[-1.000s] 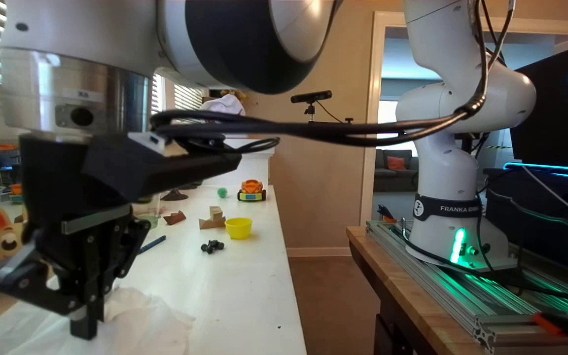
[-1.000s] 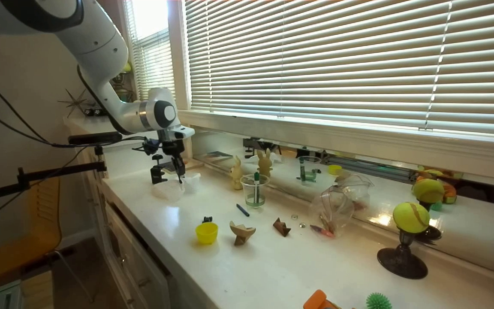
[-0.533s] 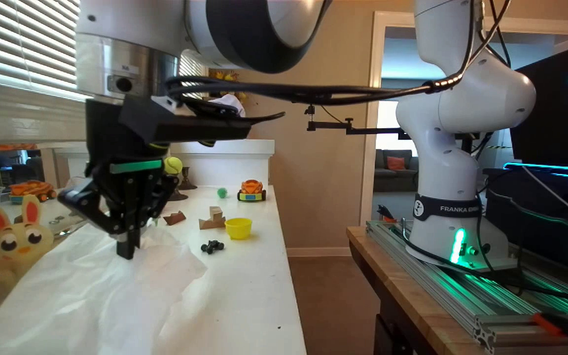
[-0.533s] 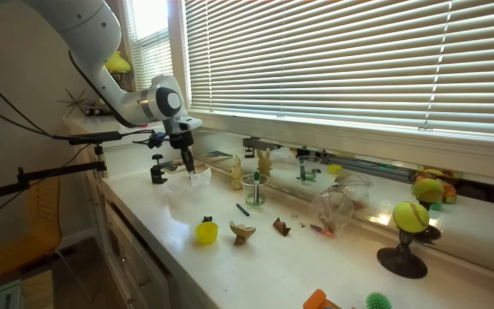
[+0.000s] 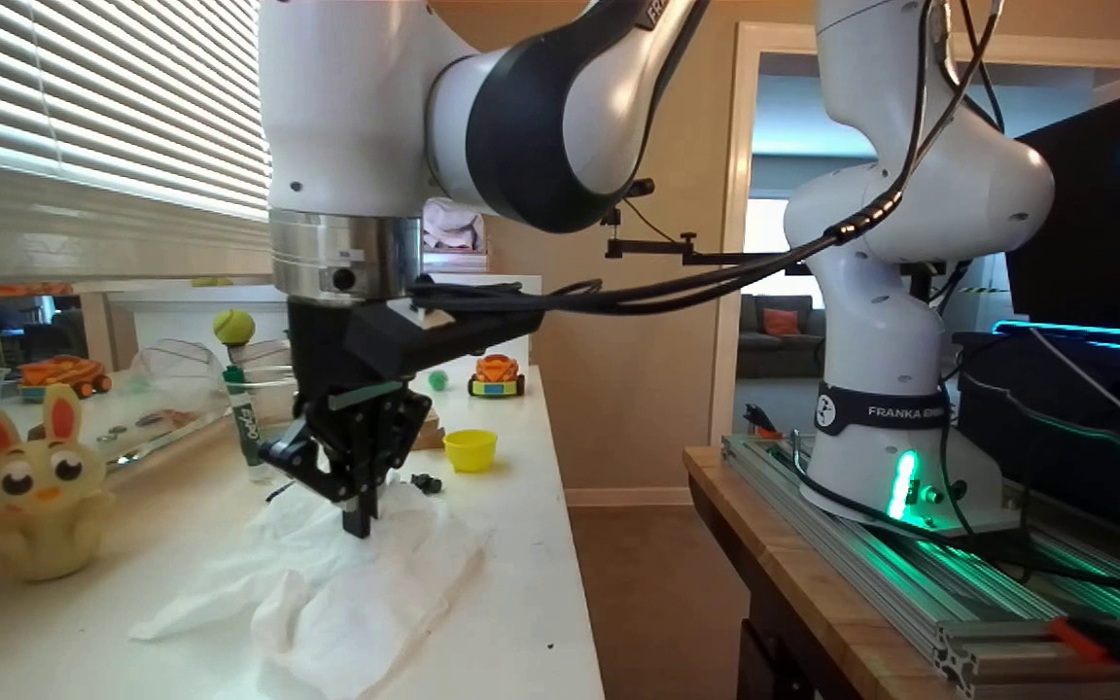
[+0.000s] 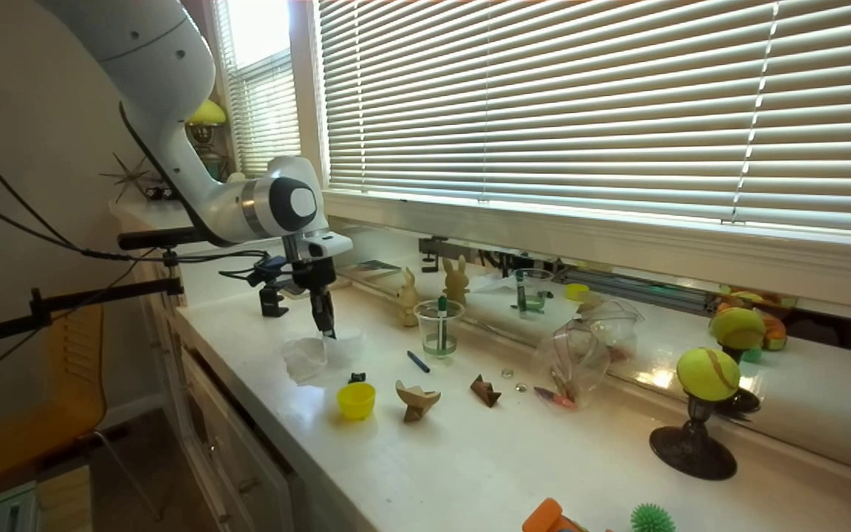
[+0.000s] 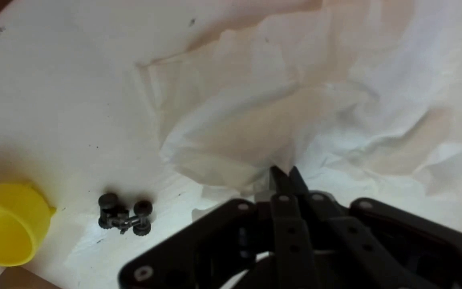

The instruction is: Use the paper towel to wipe the surface

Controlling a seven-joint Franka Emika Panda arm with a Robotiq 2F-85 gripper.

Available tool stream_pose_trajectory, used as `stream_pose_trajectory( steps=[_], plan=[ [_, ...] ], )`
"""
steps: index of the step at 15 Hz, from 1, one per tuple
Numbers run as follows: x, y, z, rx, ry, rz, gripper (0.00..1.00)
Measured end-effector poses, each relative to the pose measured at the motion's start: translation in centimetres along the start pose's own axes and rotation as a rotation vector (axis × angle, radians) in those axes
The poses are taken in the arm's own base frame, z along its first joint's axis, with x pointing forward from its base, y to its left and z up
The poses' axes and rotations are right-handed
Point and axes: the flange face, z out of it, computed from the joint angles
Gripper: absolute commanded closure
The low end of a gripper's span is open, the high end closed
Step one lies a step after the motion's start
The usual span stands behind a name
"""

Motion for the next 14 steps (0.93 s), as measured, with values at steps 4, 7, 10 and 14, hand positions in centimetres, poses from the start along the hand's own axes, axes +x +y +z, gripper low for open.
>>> stream_pose_trajectory(
  steps=[4, 7, 10, 14],
  plan=[
    [-1.4, -1.3, 1.3, 0.033, -0.011, -0.026, 1.0],
    [-2.4, -2.8, 1.5, 0.056, -0.015, -0.058, 1.0],
    [-3.1, -4.5, 1.3, 0.076, -0.015, -0.101, 1.0],
    [-4.1, -7.3, 0.8, 0.11, -0.013, -0.186, 1.0]
  ],
)
